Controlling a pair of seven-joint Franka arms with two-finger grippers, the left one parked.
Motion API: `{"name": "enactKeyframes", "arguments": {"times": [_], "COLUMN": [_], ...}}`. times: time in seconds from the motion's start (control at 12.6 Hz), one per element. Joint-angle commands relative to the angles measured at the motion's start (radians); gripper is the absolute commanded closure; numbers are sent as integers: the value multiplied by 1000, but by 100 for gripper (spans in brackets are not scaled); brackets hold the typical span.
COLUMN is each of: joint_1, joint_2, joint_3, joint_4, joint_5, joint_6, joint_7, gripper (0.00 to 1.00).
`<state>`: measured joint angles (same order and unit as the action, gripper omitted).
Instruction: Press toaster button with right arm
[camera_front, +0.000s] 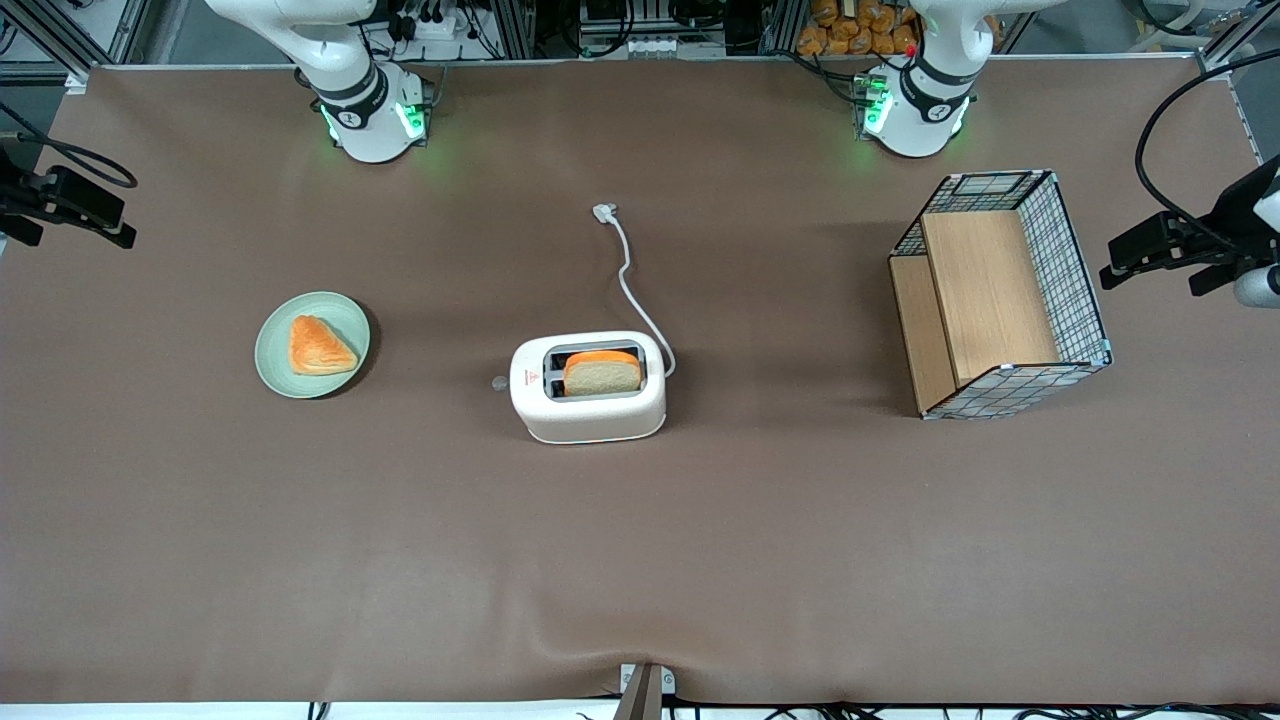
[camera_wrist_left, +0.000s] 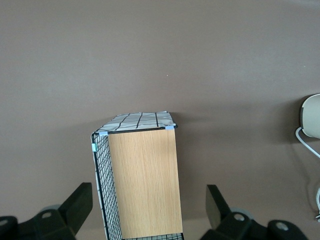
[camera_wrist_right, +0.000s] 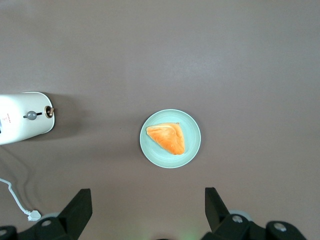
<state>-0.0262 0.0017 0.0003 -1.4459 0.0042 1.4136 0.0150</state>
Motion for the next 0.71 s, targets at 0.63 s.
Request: {"name": "enactKeyframes", "arguments": {"times": [0.63], "joint_1": [23], "joint_2": [58], "joint_3": [0], "joint_4": [4], "joint_5": [-1], "joint_6": [-16], "joint_7": [-18], "gripper": [0]}}
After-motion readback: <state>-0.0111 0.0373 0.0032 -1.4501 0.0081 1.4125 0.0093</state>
